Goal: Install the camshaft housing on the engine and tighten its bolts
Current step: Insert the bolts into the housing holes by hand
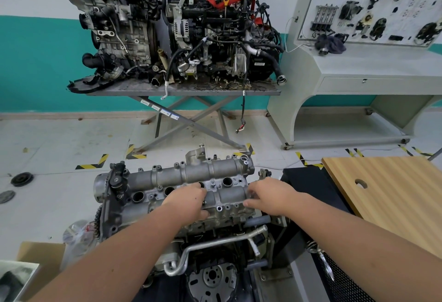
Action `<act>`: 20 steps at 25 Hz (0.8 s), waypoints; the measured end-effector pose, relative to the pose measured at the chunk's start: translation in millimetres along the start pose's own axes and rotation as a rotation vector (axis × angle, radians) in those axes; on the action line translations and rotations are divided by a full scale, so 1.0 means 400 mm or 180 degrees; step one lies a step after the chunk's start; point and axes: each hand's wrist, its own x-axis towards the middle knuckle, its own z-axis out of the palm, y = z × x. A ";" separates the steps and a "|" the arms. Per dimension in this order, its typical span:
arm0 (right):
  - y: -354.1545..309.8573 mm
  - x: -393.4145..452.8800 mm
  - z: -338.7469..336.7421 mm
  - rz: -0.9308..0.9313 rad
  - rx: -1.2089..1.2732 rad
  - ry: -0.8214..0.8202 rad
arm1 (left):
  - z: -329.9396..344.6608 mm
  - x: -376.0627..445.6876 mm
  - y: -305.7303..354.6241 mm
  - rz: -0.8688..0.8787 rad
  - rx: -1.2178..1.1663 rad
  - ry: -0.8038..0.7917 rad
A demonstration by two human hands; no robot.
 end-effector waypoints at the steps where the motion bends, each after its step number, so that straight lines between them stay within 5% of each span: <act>1: -0.003 -0.004 0.002 -0.0036 0.0059 0.0030 | -0.001 0.001 -0.001 0.0016 0.0009 -0.0016; 7: 0.007 -0.013 0.025 -0.0246 0.0155 0.0053 | 0.000 -0.002 -0.015 0.0101 -0.0171 -0.0067; 11: 0.039 0.010 0.032 0.0511 0.1112 0.1178 | 0.008 -0.014 -0.019 0.0023 -0.0241 -0.0027; 15: 0.031 0.055 0.108 0.1132 0.2689 0.0339 | 0.005 -0.023 -0.014 -0.0167 -0.0084 -0.0025; 20: 0.024 0.097 0.177 0.1123 0.3192 0.1226 | 0.020 -0.038 -0.043 -0.0326 0.0085 -0.0114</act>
